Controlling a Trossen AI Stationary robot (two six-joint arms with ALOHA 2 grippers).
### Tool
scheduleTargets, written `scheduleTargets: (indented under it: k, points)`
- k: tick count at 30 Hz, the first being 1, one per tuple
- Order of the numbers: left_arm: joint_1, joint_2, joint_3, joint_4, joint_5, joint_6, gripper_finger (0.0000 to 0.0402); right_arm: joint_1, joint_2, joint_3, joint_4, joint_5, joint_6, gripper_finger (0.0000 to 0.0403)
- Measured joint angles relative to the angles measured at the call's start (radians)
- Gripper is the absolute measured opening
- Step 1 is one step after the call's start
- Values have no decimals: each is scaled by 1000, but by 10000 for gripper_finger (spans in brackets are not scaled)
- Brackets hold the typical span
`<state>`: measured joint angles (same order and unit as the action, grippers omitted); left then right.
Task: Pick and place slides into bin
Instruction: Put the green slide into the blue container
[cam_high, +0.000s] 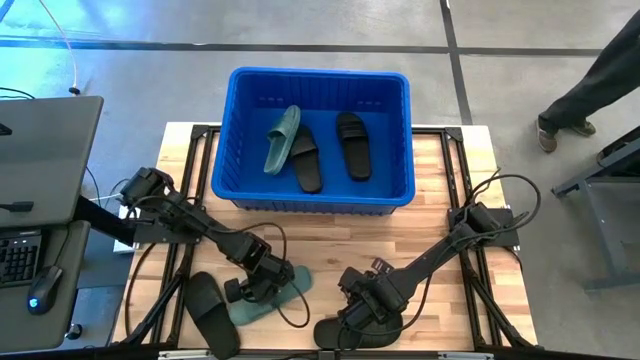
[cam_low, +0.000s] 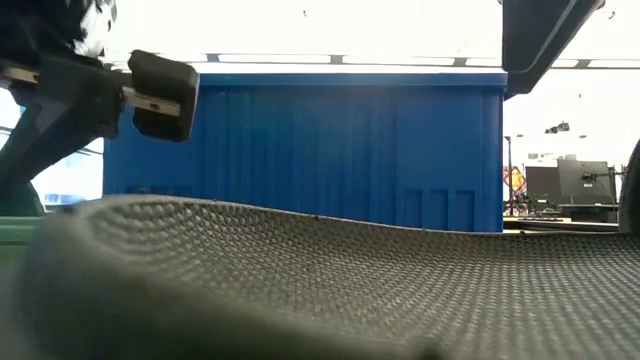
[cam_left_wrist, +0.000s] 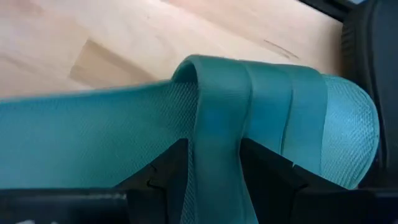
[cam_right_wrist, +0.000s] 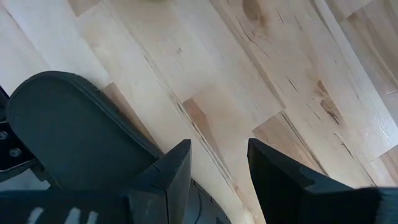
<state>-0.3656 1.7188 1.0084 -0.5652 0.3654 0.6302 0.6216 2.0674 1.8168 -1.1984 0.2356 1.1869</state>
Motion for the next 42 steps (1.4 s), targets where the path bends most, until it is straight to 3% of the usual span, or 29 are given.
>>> scheduleTargets:
  k: [6,13,21,32,42]
  points:
    - [1,0,9,-7,47,-65,118,0,0,0,0,0,-1,149]
    - [2,0,83,-42,93,-59,10,0,0,0,0,0,-1,149]
    - [-1,0,129,-88,61,-52,3,0,0,0,-1,1,-1,149]
    - [-2,0,130,-107,38,22,36,0,0,0,-1,1,-1,149]
    - [-2,14,130,-77,51,81,140,0,0,0,-1,1,-13,149]
